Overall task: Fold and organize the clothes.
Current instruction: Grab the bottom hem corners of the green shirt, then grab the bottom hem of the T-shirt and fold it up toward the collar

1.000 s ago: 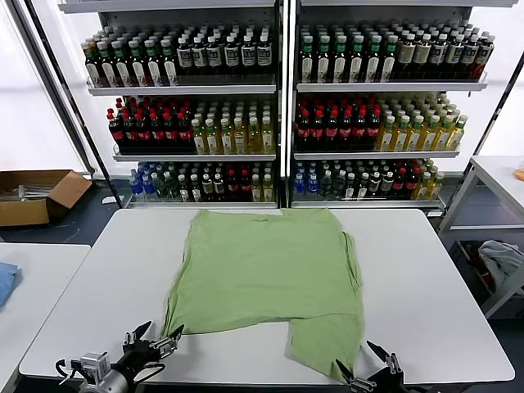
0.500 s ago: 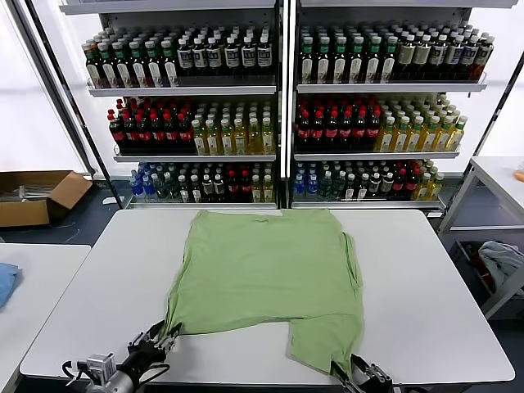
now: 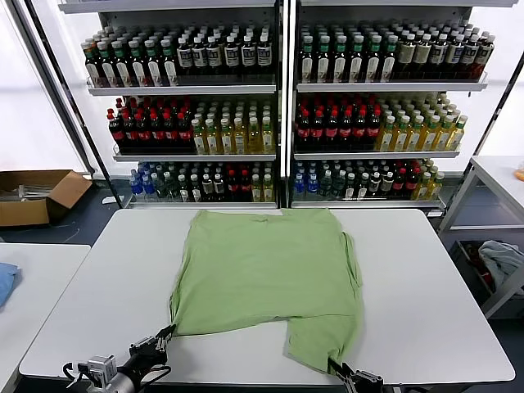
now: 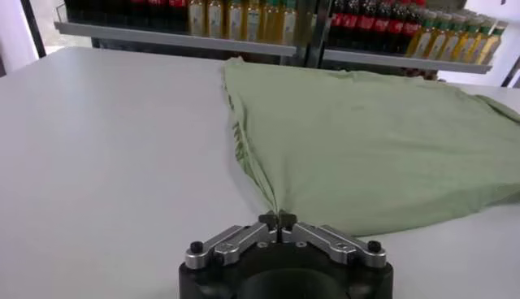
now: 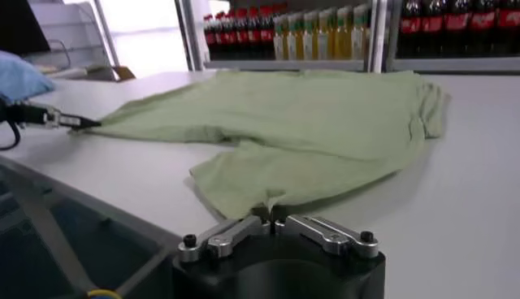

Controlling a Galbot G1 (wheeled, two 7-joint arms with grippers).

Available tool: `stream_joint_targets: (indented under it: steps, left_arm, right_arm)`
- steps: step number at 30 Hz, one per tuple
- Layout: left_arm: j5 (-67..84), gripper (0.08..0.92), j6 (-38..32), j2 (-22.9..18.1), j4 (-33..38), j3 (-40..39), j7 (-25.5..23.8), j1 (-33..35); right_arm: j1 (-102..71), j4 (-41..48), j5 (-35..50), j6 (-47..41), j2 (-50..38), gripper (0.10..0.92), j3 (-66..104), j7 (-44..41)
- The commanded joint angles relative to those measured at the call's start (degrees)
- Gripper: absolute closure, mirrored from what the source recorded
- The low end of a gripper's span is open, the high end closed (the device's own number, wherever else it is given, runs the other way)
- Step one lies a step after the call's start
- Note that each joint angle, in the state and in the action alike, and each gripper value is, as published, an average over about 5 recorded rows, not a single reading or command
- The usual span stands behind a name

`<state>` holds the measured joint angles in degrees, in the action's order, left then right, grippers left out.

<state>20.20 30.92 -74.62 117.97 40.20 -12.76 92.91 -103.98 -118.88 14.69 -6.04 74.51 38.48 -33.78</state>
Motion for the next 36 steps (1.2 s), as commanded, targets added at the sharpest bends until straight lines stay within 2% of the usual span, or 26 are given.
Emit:
stream_joint_targets:
  steps: [1, 12, 25, 30, 36]
  left_arm:
    - [0.0, 0.916, -0.1, -0.1, 2.6, 0.3, 0.1, 0.4]
    - [-0.1, 0.916, 0.0, -0.6, 8.7, 2.6, 0.4, 4.7]
    - [1.3, 0.916, 0.4, -2.5, 14.5, 3.9, 1.8, 12.1]
    - [4.3, 0.916, 1.5, -2.0, 15.3, 3.9, 3.1, 9.6]
    - [9.1, 0.916, 2.0, 0.3, 13.1, 3.8, 5.0, 2.3]
  right_arm:
    - [0.2, 0.7, 6.6, 6.0, 0.1, 0.918, 0.5, -6.6]
    - [-6.0, -0.9, 8.9, 10.1, 2.2, 0.918, 3.9, -13.0]
    - [-7.0, -1.1, 18.7, 9.6, 3.2, 0.918, 4.1, -11.9]
    - [-1.6, -0.3, 23.0, 7.6, 1.7, 0.918, 3.2, -9.3]
    - [7.9, 2.1, 26.1, 5.4, 0.2, 0.918, 2.3, -5.4]
